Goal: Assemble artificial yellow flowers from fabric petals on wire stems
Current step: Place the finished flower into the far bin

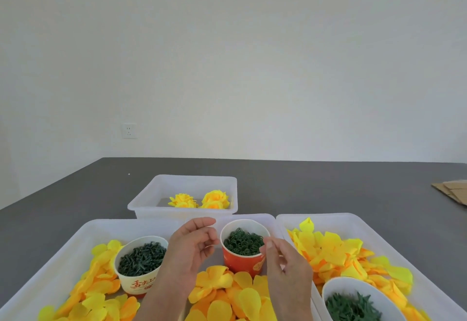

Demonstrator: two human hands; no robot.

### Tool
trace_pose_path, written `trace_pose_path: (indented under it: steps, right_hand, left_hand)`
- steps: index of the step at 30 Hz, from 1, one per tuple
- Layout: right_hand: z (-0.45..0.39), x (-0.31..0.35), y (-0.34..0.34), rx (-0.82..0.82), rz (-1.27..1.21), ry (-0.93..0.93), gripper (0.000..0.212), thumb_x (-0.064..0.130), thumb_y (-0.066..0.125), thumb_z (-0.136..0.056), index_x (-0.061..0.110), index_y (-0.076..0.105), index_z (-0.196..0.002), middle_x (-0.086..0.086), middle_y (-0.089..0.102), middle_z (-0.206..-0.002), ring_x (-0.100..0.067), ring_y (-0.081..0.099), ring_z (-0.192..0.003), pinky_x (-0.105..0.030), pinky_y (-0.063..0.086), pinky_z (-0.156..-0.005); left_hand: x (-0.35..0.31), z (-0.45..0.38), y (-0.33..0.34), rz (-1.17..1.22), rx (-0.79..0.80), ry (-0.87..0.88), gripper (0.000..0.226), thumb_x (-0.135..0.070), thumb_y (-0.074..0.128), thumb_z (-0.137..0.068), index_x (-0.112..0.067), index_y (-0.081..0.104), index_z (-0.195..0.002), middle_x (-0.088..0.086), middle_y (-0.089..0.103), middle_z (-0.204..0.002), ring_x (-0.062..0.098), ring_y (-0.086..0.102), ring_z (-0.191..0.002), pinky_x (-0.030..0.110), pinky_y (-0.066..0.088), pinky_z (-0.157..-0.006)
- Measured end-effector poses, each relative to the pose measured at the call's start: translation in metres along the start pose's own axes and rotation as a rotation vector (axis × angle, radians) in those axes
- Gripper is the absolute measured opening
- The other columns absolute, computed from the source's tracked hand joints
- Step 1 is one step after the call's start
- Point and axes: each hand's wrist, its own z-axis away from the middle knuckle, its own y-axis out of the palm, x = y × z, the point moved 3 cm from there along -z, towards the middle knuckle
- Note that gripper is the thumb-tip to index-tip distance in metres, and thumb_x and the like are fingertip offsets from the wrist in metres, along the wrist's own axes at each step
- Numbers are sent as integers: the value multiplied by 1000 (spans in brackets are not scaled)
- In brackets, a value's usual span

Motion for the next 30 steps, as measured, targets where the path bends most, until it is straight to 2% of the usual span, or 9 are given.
trace_pose_path:
  steps: [4, 9, 13, 17, 24, 30]
  right_hand:
    - [-3, -3, 1, -2, 16, 11, 15, 11, 58, -90, 15, 72, -85, 9, 69, -74, -4, 62, -76, -13, 45, -67]
    - [-2, -6, 3, 36, 55, 13, 16, 14, 57, -91, 17, 71, -83, 4, 68, -73, -18, 61, -73, -33, 50, -70]
    - [2, -5, 4, 67, 74, 10, 18, 16, 57, -92, 19, 69, -79, 1, 67, -70, -18, 59, -70, -35, 48, -68]
    - [4, -5, 6, 85, 86, 25, 23, 17, 54, -93, 16, 65, -73, -4, 65, -67, -21, 59, -67, -37, 48, -67]
    - [4, -5, 5, 109, 118, 15, 33, 25, 49, -95, 6, 62, -72, -10, 64, -69, -25, 58, -68, -40, 47, -66]
    - [6, -5, 5, 112, 115, 24, 34, 26, 49, -95, 4, 59, -71, -11, 64, -66, -27, 59, -67, -41, 48, -65]
  left_hand:
    - [-1, 10, -2, -61, -40, 53, 25, 14, 42, -83, 1, 62, -90, 9, 59, -59, 19, 52, -56, 29, 39, -58]
    - [9, 27, -7, -139, -185, 131, 23, 16, 45, -83, 0, 62, -82, 7, 59, -53, 23, 49, -59, 30, 39, -57]
    - [15, 36, -7, -218, -298, 235, 28, 19, 43, -82, -1, 62, -77, 5, 59, -49, 24, 48, -58, 33, 39, -59]
    - [20, 45, -9, -284, -341, 316, 31, 21, 43, -79, -2, 63, -74, 9, 59, -54, 23, 51, -59, 35, 44, -63]
    - [19, 45, -11, -314, -364, 308, 27, 17, 45, -79, -3, 63, -74, 11, 61, -58, 22, 53, -60, 29, 42, -58]
    - [25, 46, -15, -333, -363, 289, 28, 17, 45, -78, -4, 63, -72, 9, 59, -56, 21, 50, -59, 29, 41, -58]
